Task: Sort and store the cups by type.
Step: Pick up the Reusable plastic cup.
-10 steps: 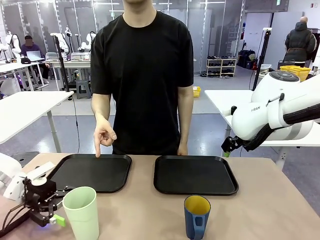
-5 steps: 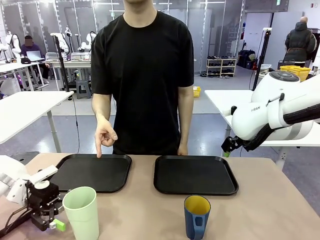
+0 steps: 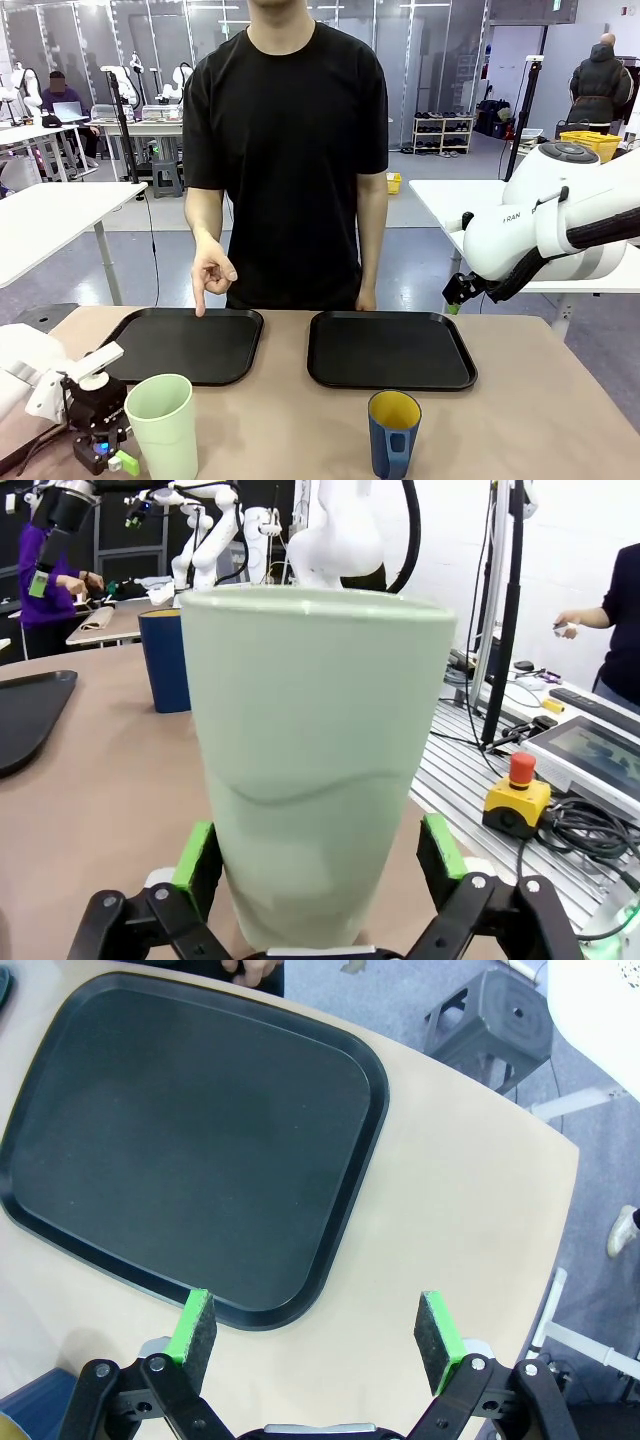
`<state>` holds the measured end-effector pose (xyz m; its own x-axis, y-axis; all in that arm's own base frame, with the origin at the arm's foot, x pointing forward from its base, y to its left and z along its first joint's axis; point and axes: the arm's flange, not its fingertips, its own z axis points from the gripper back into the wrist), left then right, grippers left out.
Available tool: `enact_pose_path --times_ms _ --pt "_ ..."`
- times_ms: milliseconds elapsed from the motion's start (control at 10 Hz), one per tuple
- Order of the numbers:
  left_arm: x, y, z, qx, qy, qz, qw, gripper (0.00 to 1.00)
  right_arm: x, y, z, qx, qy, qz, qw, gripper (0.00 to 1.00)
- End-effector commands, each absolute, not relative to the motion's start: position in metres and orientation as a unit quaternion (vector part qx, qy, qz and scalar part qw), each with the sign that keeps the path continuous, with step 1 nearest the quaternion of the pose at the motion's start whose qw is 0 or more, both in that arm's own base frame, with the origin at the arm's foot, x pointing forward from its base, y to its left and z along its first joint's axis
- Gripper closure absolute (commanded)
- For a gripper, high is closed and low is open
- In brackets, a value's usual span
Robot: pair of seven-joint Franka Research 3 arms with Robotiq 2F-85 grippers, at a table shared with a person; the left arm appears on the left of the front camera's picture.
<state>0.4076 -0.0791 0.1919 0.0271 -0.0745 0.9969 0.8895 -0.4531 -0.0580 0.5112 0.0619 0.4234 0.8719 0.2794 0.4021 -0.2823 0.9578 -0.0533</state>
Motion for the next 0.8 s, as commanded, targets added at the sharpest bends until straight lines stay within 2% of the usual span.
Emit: enact_pose_path --times_ms 0,700 --pt "0.367 -0.072 0.142 -0.588 -0.359 -0.619 0.377 0.00 0.512 0.059 0.424 0.004 -0.208 0.151 0.966 0.00" --pt "0.362 -0.100 0.151 -0.577 -0.391 -0.618 0.364 0.00 0.512 0.059 0.424 0.004 -0.208 0.151 0.966 0.00"
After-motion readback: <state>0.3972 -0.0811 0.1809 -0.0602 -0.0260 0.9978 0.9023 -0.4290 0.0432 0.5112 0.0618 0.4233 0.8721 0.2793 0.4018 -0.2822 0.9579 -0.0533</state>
